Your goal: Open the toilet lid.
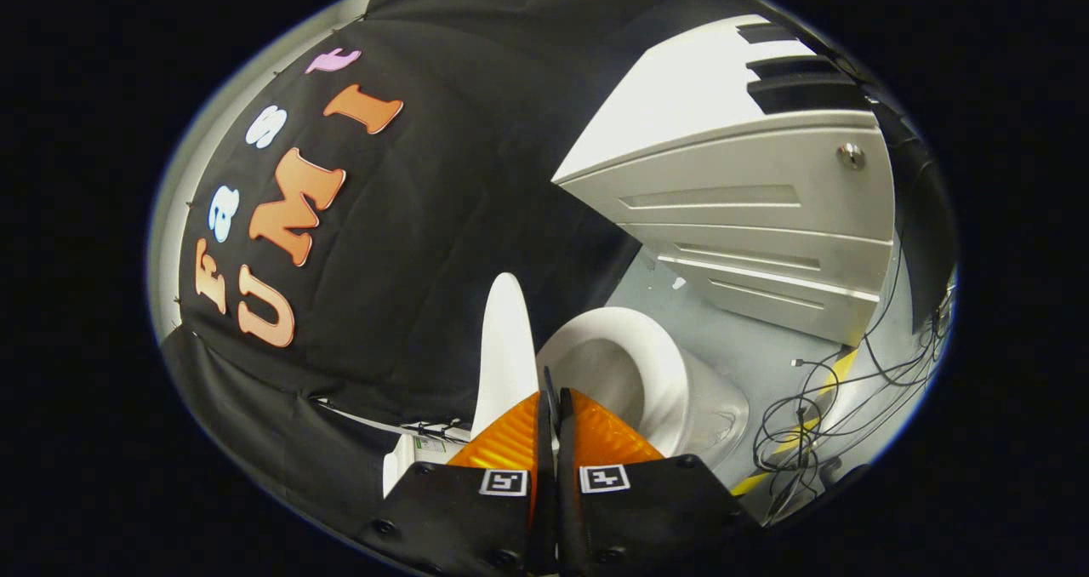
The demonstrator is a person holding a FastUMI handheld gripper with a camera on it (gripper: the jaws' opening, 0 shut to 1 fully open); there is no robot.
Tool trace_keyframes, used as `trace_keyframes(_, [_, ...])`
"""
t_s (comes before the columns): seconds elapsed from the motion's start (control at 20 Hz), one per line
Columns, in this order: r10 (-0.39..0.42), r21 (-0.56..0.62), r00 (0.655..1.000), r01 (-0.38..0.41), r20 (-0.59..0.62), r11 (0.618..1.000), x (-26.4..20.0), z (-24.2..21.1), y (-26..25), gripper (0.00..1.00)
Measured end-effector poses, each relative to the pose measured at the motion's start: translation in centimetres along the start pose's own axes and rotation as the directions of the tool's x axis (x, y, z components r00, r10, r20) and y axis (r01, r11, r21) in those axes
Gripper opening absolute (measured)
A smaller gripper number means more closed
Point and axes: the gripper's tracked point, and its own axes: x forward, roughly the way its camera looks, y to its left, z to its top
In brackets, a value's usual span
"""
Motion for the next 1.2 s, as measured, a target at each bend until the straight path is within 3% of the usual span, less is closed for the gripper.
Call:
trace_keyframes(0.4, [0.069,-0.181,0.998,-0.069,-0.003,0.981,-1.7,-0.2,8.8,0.09])
trace_keyframes(0.9, [0.124,-0.419,0.992,-0.128,-0.038,0.899,-3.1,-2.6,17.2,0.10])
trace_keyframes(1.2, [0.164,-0.492,0.985,-0.165,-0.045,0.855,-4.3,-4.4,21.3,0.10])
